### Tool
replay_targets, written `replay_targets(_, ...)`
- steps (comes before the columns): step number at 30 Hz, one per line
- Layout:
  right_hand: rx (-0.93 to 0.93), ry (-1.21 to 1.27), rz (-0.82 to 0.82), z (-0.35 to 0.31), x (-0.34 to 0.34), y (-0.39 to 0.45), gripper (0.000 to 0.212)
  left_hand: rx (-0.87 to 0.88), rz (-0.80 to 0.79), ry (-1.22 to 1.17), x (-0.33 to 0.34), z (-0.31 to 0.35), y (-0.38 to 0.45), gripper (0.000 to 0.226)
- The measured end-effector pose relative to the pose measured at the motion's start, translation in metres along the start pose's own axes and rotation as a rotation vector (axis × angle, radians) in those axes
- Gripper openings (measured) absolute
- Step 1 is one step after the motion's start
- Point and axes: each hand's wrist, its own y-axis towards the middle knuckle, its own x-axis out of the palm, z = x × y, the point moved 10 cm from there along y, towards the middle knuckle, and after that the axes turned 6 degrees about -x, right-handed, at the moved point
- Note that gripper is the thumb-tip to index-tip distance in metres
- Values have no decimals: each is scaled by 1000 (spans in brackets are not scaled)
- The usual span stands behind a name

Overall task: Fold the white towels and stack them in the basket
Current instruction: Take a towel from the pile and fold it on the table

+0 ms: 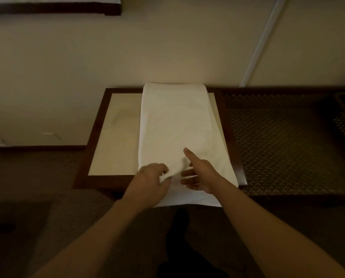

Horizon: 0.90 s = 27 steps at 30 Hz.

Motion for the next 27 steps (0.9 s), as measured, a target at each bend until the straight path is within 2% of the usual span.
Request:
replay_targets(1, -15, 35, 1, 0, 0, -7, 58, 48, -39, 9, 12, 21, -17, 24)
replay_targets(3, -106, 68, 82, 2, -14, -18, 38, 119, -131, -30, 40, 50, -48, 22)
replay_targets(5, -221, 74, 200, 9, -38, -27, 18, 102, -280, -108, 68, 53, -66, 24)
replay_targets(7, -263, 106, 277, 28, -61, -38, 16, -2, -404, -280, 88, 31, -72, 21)
replay_targets(9, -224, 124, 298, 50, -75, -40, 19, -219, -296, -504, 90, -17, -67, 13)
replay_targets(11, -191, 112, 295, 67, -84, -33, 21, -518, -14, -604, 78, -82, -66, 17)
replay_targets(13, -173, 112, 276, 78, -86, -22, 18, -754, 212, -609, 69, -136, -74, 11)
replay_targets(14, -169, 126, 255, 82, -85, -17, 13, -826, 260, -633, 67, -152, -76, 19)
replay_targets(15, -169, 131, 230, 85, -83, -13, 13, -855, 234, -673, 73, -163, -72, 32)
replay_targets(16, -162, 125, 207, 90, -82, -10, 19, -832, 157, -692, 81, -165, -65, 42)
replay_targets(17, -150, 108, 186, 94, -80, -9, 24, -814, 2, -657, 98, -163, -60, 45)
replay_targets(20, -148, 5, 157, 103, -82, -6, 28, -697, -624, -309, 154, -142, -77, 12)
replay_targets(21, -161, -36, 162, 104, -84, -6, 27, -682, -724, -179, 168, -153, -85, 15)
replay_targets(22, -174, -71, 172, 104, -88, -5, 25, -640, -743, -111, 177, -161, -86, 32)
replay_targets(23, -186, -96, 178, 104, -91, -4, 21, -624, -634, -119, 172, -170, -78, 48)
replay_targets(24, -196, -105, 179, 103, -93, -4, 18, -638, -501, -190, 162, -174, -68, 48)
replay_targets(26, -211, -72, 163, 100, -93, -4, 19, -677, -149, -456, 124, -165, -52, 19)
replay_targets(27, -211, -28, 149, 99, -93, -4, 20, -719, -32, -641, 110, -159, -48, 20)
